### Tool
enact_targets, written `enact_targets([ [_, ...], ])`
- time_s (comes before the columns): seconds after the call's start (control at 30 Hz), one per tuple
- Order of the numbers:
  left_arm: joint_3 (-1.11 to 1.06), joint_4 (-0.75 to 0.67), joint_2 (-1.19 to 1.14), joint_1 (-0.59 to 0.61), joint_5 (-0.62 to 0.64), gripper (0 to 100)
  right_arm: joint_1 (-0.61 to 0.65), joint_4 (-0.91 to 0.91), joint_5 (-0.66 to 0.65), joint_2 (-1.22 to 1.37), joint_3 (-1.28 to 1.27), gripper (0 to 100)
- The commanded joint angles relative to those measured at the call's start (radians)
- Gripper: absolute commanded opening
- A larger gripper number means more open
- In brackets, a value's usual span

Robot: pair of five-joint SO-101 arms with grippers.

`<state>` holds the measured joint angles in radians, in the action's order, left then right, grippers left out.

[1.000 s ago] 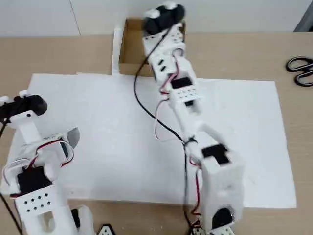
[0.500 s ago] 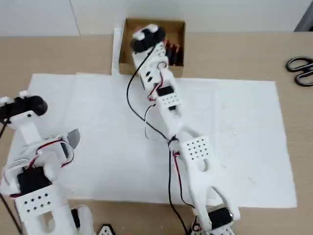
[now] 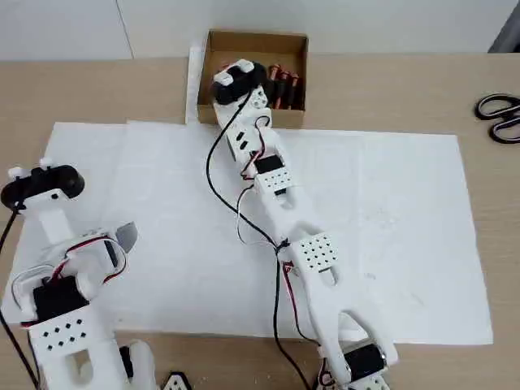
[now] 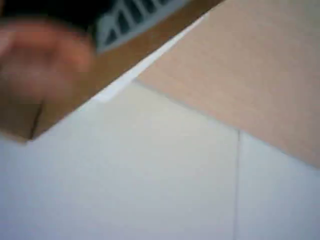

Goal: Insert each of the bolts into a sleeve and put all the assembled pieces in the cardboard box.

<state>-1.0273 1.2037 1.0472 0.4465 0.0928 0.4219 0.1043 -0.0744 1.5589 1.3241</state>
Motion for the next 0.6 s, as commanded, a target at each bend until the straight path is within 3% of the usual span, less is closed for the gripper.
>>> enact_targets([
  [0.0,0.007,0.003,0.014,0.002,0.002,30,-0.001,-0.012,-0.052,-0.028,0.066,21.0],
  [0.23,0.012,0.021,0.014,-0.003,0.002,30,-0.013,-0.047,-0.081,-0.022,0.213,21.0],
  [0.37,0.013,0.023,0.014,-0.003,-0.002,30,-0.019,-0.226,-0.081,-0.03,0.371,21.0],
  [0.57,0.064,0.023,0.014,-0.003,-0.003,30,-0.061,-0.42,-0.083,-0.189,0.362,21.0],
])
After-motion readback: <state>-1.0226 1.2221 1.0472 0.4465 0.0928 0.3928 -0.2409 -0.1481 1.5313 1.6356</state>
